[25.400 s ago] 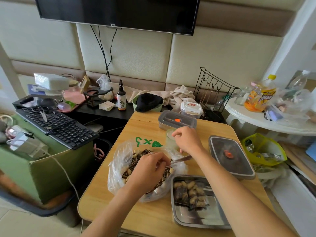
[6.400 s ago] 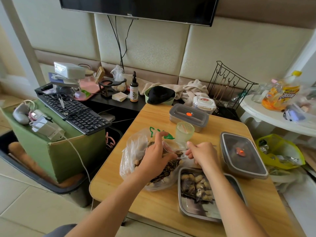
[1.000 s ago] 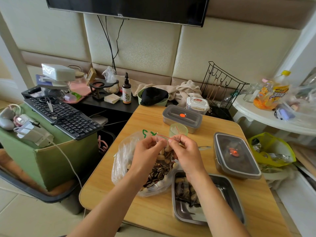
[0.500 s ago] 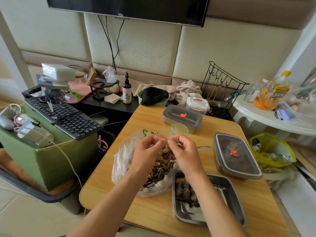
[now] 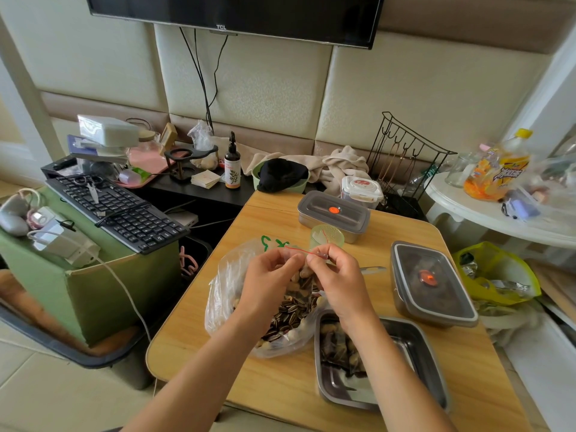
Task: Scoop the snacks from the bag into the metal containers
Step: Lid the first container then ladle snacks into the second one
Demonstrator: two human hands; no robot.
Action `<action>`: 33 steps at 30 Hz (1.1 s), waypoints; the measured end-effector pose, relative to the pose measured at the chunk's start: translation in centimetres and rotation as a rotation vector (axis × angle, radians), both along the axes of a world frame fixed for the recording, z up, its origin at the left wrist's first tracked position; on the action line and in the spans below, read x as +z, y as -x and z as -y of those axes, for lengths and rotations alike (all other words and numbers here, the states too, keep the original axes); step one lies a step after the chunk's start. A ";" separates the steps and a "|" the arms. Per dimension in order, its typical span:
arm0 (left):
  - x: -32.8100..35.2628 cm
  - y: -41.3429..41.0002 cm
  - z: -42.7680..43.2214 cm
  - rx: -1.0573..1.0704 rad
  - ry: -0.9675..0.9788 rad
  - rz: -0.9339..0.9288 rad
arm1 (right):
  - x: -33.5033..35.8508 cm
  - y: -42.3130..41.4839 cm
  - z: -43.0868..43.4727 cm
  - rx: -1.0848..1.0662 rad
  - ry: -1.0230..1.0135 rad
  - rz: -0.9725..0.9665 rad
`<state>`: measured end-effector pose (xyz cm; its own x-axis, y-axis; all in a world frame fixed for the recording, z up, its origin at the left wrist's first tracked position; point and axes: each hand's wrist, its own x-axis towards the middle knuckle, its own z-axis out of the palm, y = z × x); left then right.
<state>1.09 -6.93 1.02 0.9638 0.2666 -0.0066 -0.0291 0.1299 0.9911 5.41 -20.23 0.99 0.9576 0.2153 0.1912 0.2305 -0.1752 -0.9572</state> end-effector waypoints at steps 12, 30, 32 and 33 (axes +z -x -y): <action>0.3 0.1 0.1 0.008 -0.013 0.007 | -0.6 -0.7 0.4 0.012 0.044 0.045; 0.3 0.2 0.2 0.015 0.023 0.009 | -1.1 -0.8 0.2 0.003 0.049 0.049; 0.1 0.1 0.1 0.008 0.017 0.009 | -1.1 -0.8 0.1 -0.003 0.039 0.060; 0.0 0.1 0.1 0.010 0.008 0.010 | -1.1 -0.8 0.1 -0.003 0.037 0.068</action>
<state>1.01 -7.04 1.07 0.9611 0.2761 0.0009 -0.0405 0.1378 0.9896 6.18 -20.32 -0.06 0.9435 0.2202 0.2475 0.2939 -0.2114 -0.9322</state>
